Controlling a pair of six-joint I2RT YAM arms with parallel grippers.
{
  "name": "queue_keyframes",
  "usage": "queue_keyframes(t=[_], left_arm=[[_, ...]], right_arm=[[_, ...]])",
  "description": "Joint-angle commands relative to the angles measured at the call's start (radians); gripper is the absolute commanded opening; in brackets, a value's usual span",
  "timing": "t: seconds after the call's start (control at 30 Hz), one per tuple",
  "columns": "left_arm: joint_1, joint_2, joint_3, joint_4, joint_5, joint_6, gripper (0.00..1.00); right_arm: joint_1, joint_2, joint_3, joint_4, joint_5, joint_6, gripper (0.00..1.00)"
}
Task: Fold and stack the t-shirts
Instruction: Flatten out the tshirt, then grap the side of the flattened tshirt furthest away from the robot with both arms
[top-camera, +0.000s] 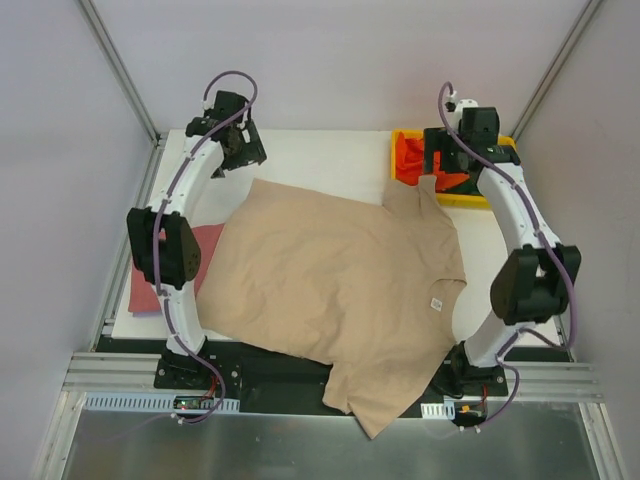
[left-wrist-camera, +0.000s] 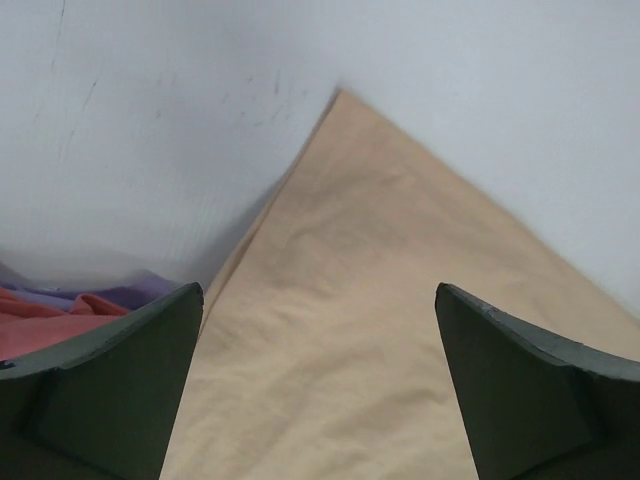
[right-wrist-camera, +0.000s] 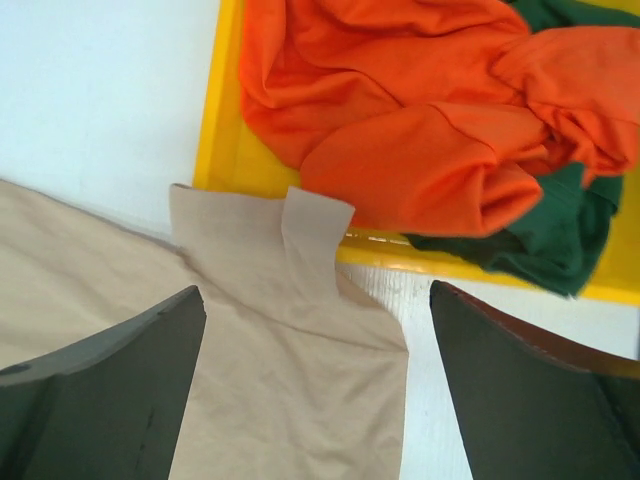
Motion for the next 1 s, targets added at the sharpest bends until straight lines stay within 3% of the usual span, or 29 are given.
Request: queue_keyframes(t=[0.0,0.17,0.27,0.43,0.67,0.97], left_arm=[[-0.014,-0.177,-0.051,0.011,0.117,0.001,0.99],[-0.048,-0.319,-0.299,0.053,0.137,-0.025,0.99],[-0.078,-0.457,-0.502,0.162,0.207,-0.030,0.99],[-0.159,-0.540,-0.712,0.314,0.339,-0.028,0.99],[-0.210,-0.402,-0.722,0.330,0.347,-0.050,0.99],[-0.210,-0.185,-0.624,0.333,0.347,-0.056,0.99]], right_arm=[[0.014,-0.230,-0.127,-0.058,0.095,0.130,0.96],[0.041,-0.414,-0.423,-0.139,0.031,0.305,0.96],[0.070,-0.500,-0.623,-0.152,-0.052,0.420,0.96],[0.104,-0.484,-0.776,-0.117,-0.155,0.459,0.96],[0.087,-0.225,-0.708,-0.115,-0.128,0.396,0.96],[-0.043,0.062,-0.438,-0.138,-0.135,0.321,0.96]])
